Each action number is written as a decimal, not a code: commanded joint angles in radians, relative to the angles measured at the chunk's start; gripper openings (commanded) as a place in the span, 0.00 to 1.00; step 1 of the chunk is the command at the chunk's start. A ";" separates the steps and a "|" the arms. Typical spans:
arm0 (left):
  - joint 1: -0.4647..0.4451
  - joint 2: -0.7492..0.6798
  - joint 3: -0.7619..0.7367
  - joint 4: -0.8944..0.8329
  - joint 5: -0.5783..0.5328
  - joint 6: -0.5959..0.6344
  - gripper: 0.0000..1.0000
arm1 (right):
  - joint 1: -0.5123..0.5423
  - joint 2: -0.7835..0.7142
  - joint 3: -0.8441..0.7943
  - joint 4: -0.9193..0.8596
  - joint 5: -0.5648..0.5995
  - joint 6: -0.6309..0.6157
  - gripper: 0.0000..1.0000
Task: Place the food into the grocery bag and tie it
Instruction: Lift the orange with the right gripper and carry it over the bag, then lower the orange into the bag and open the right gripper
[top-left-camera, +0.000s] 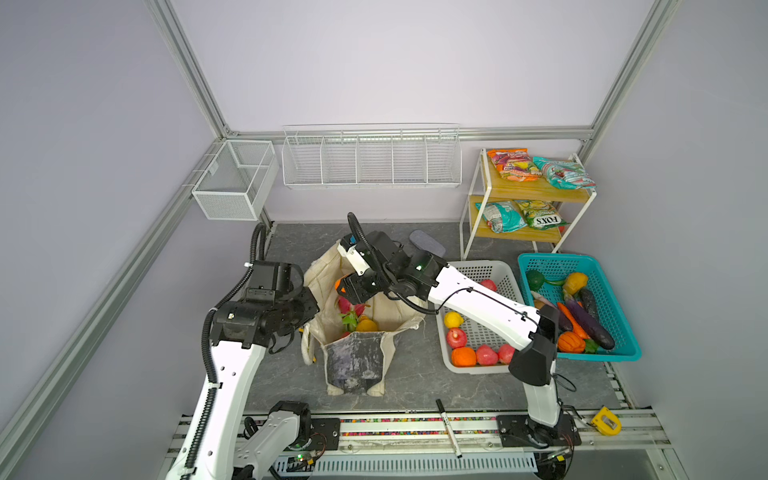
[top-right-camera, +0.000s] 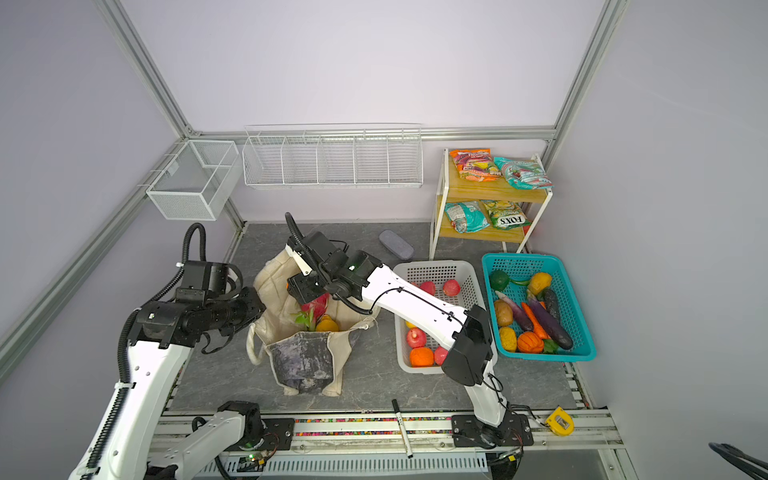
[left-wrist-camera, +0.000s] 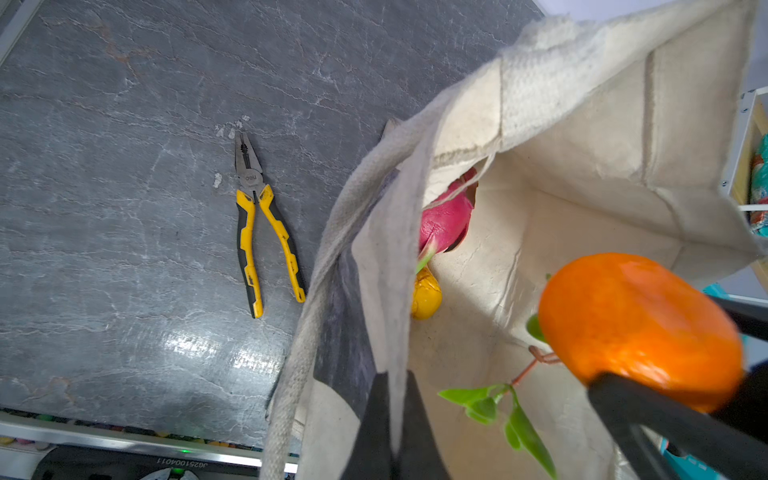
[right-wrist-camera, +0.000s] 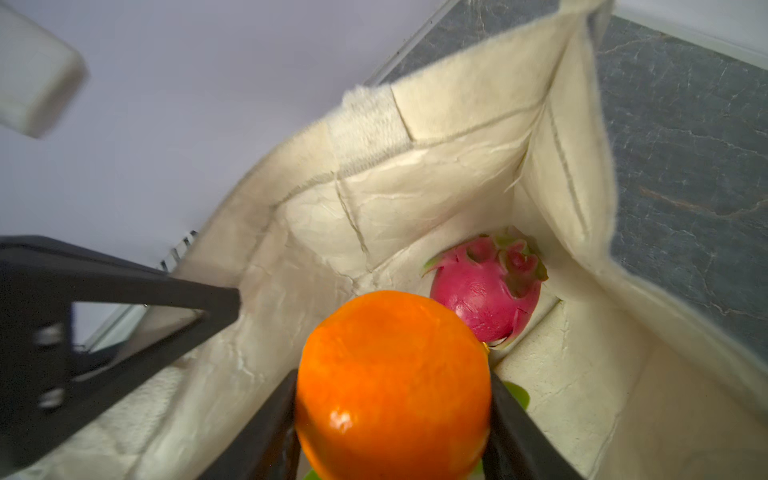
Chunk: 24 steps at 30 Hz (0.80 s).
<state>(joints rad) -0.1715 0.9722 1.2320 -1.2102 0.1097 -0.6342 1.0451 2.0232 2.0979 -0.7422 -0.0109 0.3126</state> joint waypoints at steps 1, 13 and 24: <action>-0.006 -0.014 0.033 -0.009 -0.011 0.005 0.00 | 0.007 0.033 -0.021 -0.035 0.028 -0.079 0.57; -0.005 -0.010 0.031 0.002 -0.008 0.004 0.00 | 0.017 0.142 -0.063 -0.049 0.052 -0.124 0.57; -0.006 -0.014 0.022 0.003 0.001 0.007 0.00 | 0.017 0.178 -0.179 0.006 0.065 -0.082 0.58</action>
<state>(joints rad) -0.1715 0.9722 1.2320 -1.2095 0.1101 -0.6342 1.0576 2.1979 1.9568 -0.7647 0.0364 0.2138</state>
